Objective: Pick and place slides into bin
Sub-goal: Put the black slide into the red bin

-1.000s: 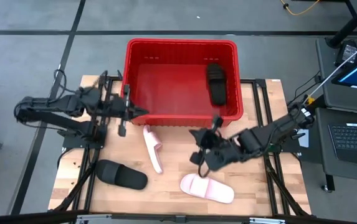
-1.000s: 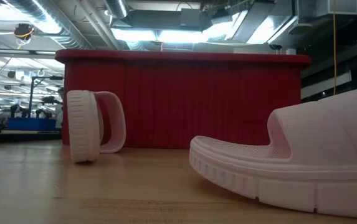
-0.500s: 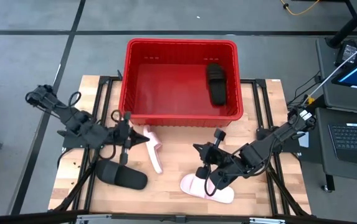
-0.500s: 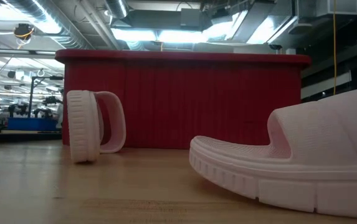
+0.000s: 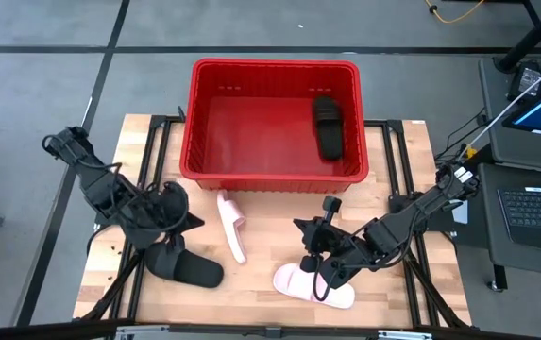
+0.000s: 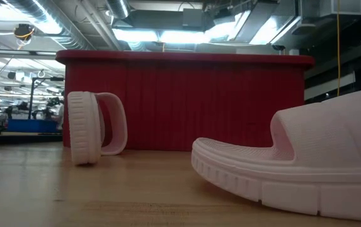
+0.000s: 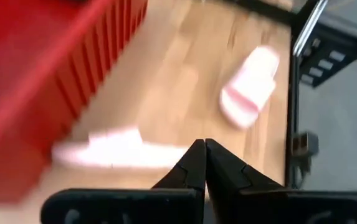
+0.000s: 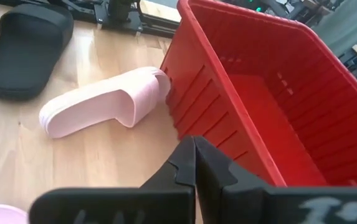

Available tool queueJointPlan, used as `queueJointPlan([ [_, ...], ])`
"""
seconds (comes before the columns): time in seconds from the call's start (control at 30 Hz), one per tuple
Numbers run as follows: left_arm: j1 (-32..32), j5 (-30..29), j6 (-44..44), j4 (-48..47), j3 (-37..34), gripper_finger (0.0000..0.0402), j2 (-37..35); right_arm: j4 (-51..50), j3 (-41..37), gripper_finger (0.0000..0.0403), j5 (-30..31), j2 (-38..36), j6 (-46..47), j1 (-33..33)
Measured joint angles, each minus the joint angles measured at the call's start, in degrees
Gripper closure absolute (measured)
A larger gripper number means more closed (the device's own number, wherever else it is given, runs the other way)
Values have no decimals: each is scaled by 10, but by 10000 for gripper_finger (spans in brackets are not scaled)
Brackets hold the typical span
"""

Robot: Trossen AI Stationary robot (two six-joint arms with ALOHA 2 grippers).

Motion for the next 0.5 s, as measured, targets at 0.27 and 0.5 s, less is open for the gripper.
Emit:
queueJointPlan([
  [0.27, 0, 136, -132, -91, 0, 400, 21, -2, 0, 399, 0, -2, -21, -15],
  [0.5, -2, 289, -226, -177, 0, 400, 44, -12, 0, 398, 0, -2, -21, -20],
])
